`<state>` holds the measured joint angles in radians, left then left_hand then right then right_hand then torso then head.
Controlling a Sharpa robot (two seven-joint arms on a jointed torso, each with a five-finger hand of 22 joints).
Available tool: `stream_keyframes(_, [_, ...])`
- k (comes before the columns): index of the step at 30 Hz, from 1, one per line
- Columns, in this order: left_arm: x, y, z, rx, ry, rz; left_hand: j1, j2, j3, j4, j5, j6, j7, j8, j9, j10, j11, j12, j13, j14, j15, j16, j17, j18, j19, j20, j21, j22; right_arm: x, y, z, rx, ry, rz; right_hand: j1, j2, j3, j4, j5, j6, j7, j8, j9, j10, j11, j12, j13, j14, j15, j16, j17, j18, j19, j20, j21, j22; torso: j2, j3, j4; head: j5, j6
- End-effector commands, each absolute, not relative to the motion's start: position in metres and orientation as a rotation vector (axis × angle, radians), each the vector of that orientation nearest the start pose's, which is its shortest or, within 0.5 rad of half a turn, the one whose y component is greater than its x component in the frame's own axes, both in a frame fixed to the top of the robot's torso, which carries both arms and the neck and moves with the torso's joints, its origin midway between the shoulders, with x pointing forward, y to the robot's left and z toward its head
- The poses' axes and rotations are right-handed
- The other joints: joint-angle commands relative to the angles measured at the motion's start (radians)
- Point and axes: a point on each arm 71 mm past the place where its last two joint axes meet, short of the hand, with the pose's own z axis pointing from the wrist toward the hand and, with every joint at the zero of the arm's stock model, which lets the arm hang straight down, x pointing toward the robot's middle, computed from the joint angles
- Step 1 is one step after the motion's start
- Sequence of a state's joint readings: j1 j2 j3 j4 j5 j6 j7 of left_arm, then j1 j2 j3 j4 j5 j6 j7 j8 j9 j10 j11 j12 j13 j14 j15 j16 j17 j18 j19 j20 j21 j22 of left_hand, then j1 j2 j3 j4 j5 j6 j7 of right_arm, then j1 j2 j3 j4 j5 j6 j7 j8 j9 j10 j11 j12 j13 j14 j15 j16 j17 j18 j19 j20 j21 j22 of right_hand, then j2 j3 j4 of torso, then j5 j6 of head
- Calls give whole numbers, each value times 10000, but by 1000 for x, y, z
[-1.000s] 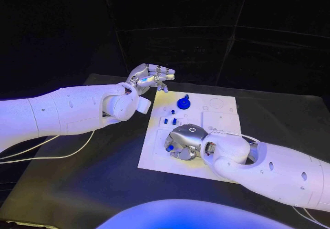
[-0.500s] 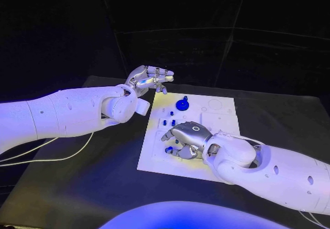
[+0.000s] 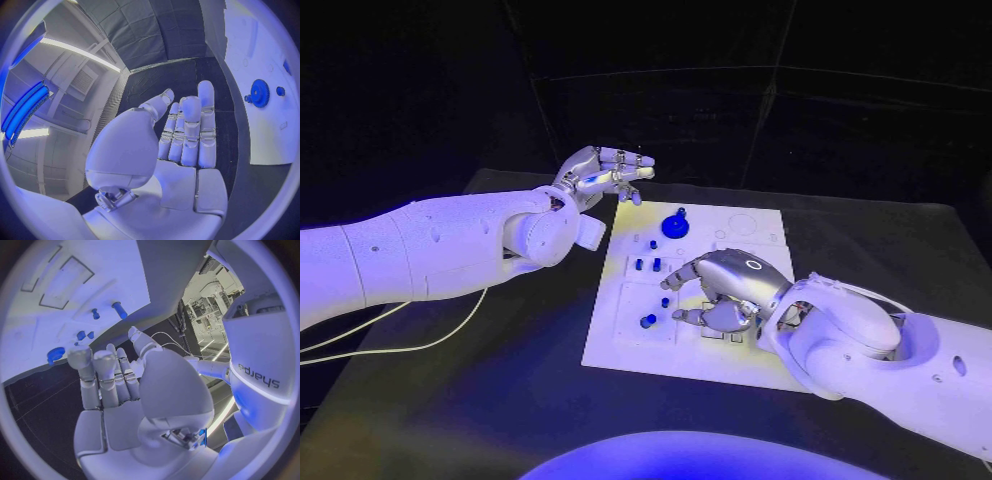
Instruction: Assemble the parts on the task board
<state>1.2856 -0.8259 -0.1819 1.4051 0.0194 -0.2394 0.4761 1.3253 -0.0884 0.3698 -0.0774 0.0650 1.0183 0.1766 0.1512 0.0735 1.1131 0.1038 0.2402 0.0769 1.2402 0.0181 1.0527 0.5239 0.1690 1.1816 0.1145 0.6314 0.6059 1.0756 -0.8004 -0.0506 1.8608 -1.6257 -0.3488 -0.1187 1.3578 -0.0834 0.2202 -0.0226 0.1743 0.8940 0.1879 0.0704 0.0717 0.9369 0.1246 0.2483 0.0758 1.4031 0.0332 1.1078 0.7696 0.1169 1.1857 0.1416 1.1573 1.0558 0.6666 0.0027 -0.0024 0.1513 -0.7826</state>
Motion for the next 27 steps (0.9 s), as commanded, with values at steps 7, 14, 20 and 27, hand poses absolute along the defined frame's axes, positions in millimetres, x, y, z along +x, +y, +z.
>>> stream_keyframes(7, [507, 236, -187, -10409, 14151, -15248, -24, 104, -39, -4, 45, -48, 13, 20, -8, -93, -7, 58, -13, -80, -17, -61, -9, 138, 47, 7, -59, -10, 383, -154, -186, -612, 17655, 8957, -204, 297, -171, 384, 196, 984, -300, 462, 114, 2612, -543, 1248, 443, 839, -380, 1589, 2312, -388, 1720, -306, 1820, 2127, -16, -12, -45, -607, 232])
stream_keyframes(14, [505, 233, -186, -10376, 14183, -15390, -19, 102, -58, -6, 45, -57, 15, 24, -8, -106, -5, 68, -14, -98, -14, -76, -46, 138, 48, 8, -71, -20, 391, -206, -192, 2000, 18231, 6474, -955, 60, -1563, 1609, 818, 1044, -765, 1077, 213, 3359, -897, 4654, 3720, 1054, -694, 2613, 3830, -669, 2519, -768, 2797, 3317, -6, -27, -95, -1127, 372])
stream_keyframes(20, [503, 232, -186, -10355, 14211, -15491, -19, 102, -58, -6, 45, -57, 15, 24, -8, -106, -5, 68, -14, -98, -14, -76, -46, 138, 48, 8, -71, -20, 388, -221, -201, 2033, 18348, 4955, -1055, 51, -2646, 2677, 821, 929, -735, 1747, 353, 3699, -923, 8266, 8258, 1140, -725, 3115, 4714, -746, 2666, -686, 3026, 3626, -13, -12, -197, -1319, 335])
stream_keyframes(27, [502, 231, -186, -10353, 14245, -15547, -19, 102, -58, -6, 45, -57, 15, 24, -8, -106, -5, 68, -14, -98, -14, -76, -46, 138, 48, 8, -71, -20, 382, -217, -215, 1407, 18559, 4250, -874, 54, -3275, 3124, 749, 779, -758, 2240, 478, 3970, -938, 9385, 9856, 1180, -723, 3332, 5126, -765, 2706, -686, 3093, 3723, -5, -2, -159, -1483, 269])
